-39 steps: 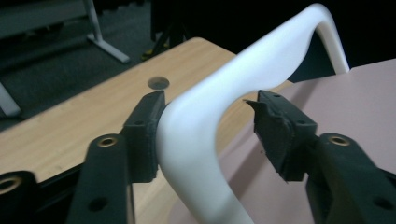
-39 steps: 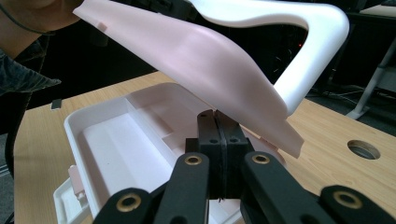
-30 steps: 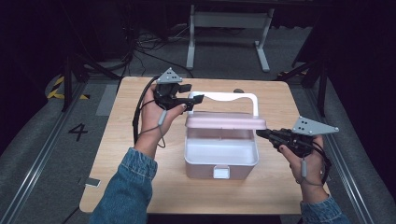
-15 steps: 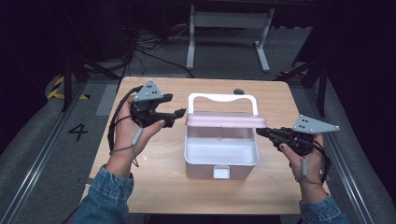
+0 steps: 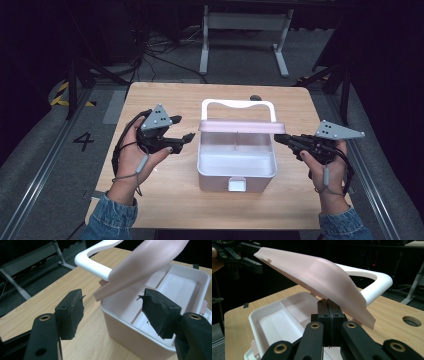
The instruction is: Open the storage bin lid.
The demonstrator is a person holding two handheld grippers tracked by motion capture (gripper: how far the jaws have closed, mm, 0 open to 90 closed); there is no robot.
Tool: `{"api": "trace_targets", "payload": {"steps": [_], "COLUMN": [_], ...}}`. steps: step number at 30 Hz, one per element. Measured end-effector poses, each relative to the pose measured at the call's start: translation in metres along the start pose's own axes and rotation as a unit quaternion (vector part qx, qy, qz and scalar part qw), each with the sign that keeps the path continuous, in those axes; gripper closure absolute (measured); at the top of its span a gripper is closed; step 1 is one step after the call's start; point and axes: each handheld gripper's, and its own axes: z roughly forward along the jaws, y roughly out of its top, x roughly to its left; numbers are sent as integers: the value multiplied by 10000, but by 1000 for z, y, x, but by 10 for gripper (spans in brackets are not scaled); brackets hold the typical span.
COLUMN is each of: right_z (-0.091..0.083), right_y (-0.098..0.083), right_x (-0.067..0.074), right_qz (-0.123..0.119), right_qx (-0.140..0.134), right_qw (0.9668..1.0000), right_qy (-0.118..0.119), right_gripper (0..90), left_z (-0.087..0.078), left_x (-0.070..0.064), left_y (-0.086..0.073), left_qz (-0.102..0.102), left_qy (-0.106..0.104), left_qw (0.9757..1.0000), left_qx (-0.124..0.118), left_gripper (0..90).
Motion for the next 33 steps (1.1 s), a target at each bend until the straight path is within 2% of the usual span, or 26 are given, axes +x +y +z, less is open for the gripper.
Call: {"api": "trace_targets", "payload": {"steps": [4, 6, 12, 19, 24, 30, 33], "right_z": [-1, -2, -2, -2, -2, -1, -1], "right_y": [0, 1, 1, 1, 2, 2, 3], "right_x": [-2, -2, -2, -2, -3, -4, -6], "right_qz": [27, 20, 59, 72, 85, 120, 121], "right_qx": [-42, -41, -25, -26, -33, -96, -139], "right_qw": [10000, 10000, 10000, 10000, 10000, 9999, 9998], "right_qy": [3, -2, 22, 19, 21, 31, 6], "right_gripper": [900, 900, 900, 900, 900, 900, 900], "left_z": [13, 20, 33, 41, 46, 52, 53], "left_x": [-4, -6, -10, -12, -12, -13, -11], "left_y": [3, 6, 14, 17, 18, 21, 22], "left_qz": [-6, 56, 60, 82, -99, -67, -100], "left_qy": [-29, 11, -17, -10, -32, -39, 31], "left_qw": [9999, 9998, 9993, 9990, 9989, 9982, 9980], "left_qx": [-134, -166, -363, -444, -449, -589, -626], "left_gripper": [324, 320, 325, 348, 353, 419, 423]}}
